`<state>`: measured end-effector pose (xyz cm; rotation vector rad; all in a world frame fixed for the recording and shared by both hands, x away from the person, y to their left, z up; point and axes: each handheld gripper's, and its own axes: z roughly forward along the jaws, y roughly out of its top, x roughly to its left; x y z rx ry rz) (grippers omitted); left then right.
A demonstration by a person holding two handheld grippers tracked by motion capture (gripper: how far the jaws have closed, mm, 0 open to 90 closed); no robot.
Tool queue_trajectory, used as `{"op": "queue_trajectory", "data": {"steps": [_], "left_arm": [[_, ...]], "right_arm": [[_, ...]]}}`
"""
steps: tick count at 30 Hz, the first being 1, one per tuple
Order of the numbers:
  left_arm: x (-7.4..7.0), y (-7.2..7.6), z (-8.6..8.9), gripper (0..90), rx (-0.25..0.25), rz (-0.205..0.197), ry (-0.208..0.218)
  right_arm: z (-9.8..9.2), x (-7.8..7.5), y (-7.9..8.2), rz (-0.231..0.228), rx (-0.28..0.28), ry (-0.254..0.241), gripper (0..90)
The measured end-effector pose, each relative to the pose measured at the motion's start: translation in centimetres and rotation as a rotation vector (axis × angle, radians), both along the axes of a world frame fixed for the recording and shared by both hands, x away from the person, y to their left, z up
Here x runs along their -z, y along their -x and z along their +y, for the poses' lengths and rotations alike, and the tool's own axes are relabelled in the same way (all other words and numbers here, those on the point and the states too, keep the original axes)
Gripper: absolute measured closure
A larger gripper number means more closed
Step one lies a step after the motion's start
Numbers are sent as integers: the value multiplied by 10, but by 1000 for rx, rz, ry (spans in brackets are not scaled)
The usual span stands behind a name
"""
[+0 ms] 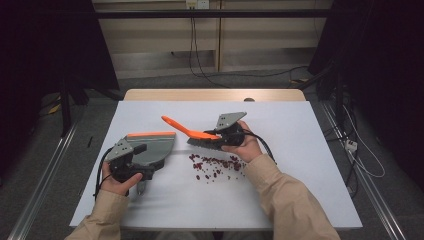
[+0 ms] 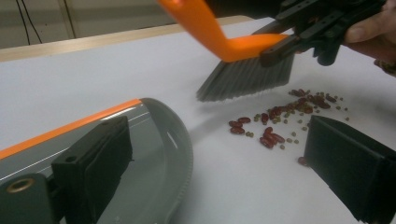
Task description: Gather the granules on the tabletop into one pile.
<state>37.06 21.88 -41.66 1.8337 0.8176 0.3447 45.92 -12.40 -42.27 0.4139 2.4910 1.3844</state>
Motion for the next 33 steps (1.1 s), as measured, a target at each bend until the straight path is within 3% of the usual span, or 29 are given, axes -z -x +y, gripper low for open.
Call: {"op": "queue_trajectory", "data": {"steps": [3, 5, 10, 12, 14, 18, 28, 33], "left_arm": [[0, 0, 0, 75, 0, -1, 2], [0, 0, 0, 75, 2, 0, -1], [0, 0, -1, 75, 5, 0, 2], [0, 0, -1, 75, 6, -1, 0], [0, 1, -1, 75, 5, -1, 2], [0, 1, 0, 75, 6, -2, 1], [0, 1, 0, 75, 0, -3, -1], [0, 1, -1, 75, 4, -4, 0]], "right_arm": [[3, 10, -5, 51, 11, 5, 709], [3, 11, -5, 83, 37, -25, 707], [7, 5, -4, 108, 106, 37, 636], [8, 5, -4, 112, 97, 72, 700], [10, 5, -3, 113, 100, 72, 707], [11, 6, -1, 122, 50, 74, 711], [6, 5, 13, 66, -77, 102, 711], [3, 5, 19, 52, -111, 103, 711]]}}
